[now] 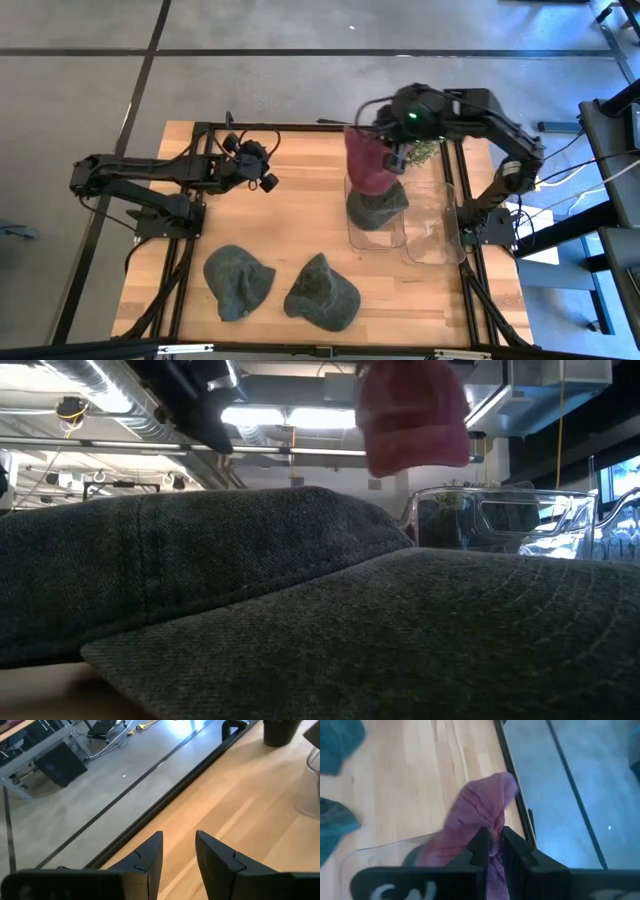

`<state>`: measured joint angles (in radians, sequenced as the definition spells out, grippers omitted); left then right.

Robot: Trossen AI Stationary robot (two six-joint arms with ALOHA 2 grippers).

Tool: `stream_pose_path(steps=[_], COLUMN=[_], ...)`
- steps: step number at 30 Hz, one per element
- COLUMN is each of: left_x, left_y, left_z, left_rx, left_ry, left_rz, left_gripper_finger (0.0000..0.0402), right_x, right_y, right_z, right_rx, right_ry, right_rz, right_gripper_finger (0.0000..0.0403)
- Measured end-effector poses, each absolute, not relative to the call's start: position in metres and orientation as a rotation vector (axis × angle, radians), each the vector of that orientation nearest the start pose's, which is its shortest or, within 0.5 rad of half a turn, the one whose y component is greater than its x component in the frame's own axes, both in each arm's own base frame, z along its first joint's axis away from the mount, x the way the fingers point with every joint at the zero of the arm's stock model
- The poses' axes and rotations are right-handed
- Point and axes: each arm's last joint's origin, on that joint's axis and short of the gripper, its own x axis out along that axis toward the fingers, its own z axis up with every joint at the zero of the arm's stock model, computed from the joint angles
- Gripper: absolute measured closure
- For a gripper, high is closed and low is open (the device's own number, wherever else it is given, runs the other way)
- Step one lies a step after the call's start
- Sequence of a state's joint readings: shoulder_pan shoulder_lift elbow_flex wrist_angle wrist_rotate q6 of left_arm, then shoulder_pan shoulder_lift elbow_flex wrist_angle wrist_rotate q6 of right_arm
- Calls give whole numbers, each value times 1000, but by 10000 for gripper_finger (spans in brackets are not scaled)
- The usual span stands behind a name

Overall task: Pick & Place hat
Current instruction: Put the red cap into the right transparent bin

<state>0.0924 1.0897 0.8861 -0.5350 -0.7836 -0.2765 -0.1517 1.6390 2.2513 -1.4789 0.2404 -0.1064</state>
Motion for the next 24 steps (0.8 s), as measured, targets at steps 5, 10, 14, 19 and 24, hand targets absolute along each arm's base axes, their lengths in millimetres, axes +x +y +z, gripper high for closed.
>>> stream_pose_path(steps=[5, 10, 14, 19, 24], left_x=[218, 222, 226, 233, 243], left_y=[49, 56, 63, 70, 75], left_z=[285, 283, 278, 270, 261], left_rx=[-6, -23, -46, -62, -82], left_ry=[579, 569, 584, 623, 634], left_rz=[956, 981, 969, 946, 923], left_gripper_finger=[291, 294, 293, 291, 291], right_x=[222, 185, 161, 146, 135], right_y=[-28, -14, -6, 1, 5], right_z=[503, 514, 517, 497, 463], right_rx=[-68, 6, 37, 109, 198], right_ry=[820, 764, 727, 783, 899], right_rz=[-341, -324, -291, -276, -249], right_gripper_finger=[366, 366, 366, 366, 366])
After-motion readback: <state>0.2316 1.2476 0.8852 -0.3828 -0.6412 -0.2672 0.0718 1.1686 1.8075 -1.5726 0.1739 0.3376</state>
